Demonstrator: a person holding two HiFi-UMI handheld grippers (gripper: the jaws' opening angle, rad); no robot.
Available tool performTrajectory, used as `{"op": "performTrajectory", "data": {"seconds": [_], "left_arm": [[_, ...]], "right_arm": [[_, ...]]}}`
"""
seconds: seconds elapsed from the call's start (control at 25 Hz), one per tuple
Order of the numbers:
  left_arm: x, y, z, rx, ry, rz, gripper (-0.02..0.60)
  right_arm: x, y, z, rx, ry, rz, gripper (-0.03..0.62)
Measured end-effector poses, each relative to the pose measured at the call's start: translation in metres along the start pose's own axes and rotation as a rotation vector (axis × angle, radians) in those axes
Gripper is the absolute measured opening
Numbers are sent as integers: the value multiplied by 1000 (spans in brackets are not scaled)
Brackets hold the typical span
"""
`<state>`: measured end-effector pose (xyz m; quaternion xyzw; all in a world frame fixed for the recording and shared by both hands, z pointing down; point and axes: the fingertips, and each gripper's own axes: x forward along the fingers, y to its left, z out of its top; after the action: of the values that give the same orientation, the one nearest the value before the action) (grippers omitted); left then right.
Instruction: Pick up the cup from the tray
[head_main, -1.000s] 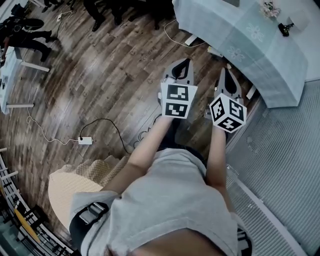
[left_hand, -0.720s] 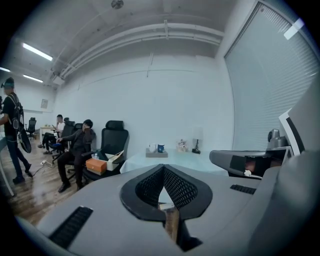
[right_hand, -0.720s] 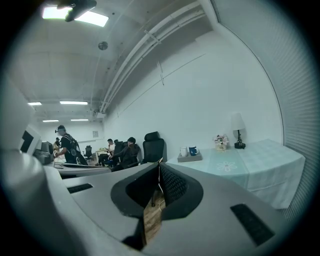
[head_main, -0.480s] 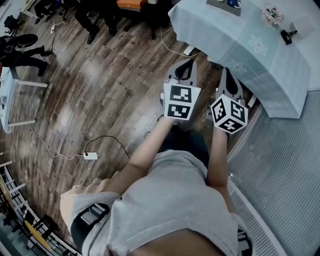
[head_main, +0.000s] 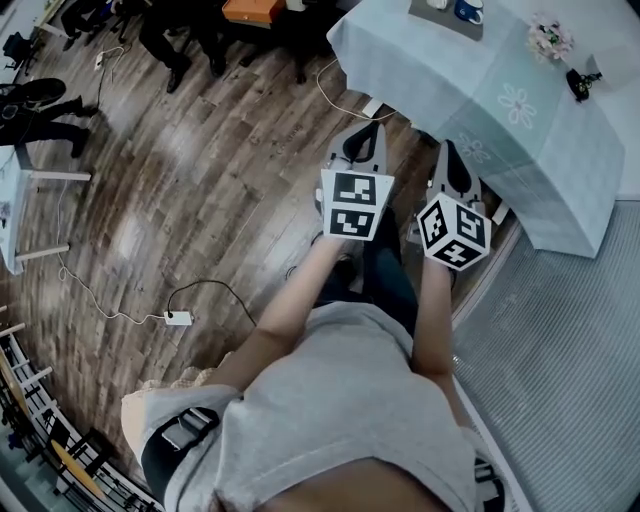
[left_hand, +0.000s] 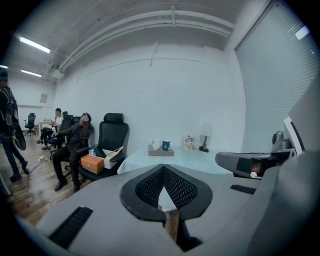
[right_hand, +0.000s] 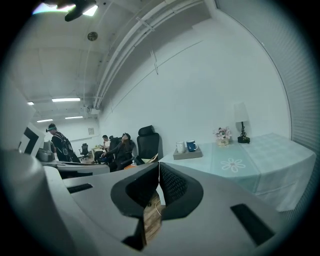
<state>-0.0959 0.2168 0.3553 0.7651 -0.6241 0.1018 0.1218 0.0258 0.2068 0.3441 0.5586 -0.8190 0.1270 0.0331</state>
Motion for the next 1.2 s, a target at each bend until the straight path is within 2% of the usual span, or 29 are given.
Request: {"op": "performTrajectory", "data": {"seconds": [0.4,0.68,1.0,1.2], "left_arm": [[96,13,47,-16,-9,53,5],[170,4,77,-17,-17,61,5],[239,-4,91,-18,-3,56,5],[273,2,87,-7,37,50,5]], "right_arm": [[100,-46,47,-2,-8,50,8],[159,-87,70,-6,-7,78,8],[217,-127,76,5,14,80,8],[247,-139,70,27,40,86,8]]}}
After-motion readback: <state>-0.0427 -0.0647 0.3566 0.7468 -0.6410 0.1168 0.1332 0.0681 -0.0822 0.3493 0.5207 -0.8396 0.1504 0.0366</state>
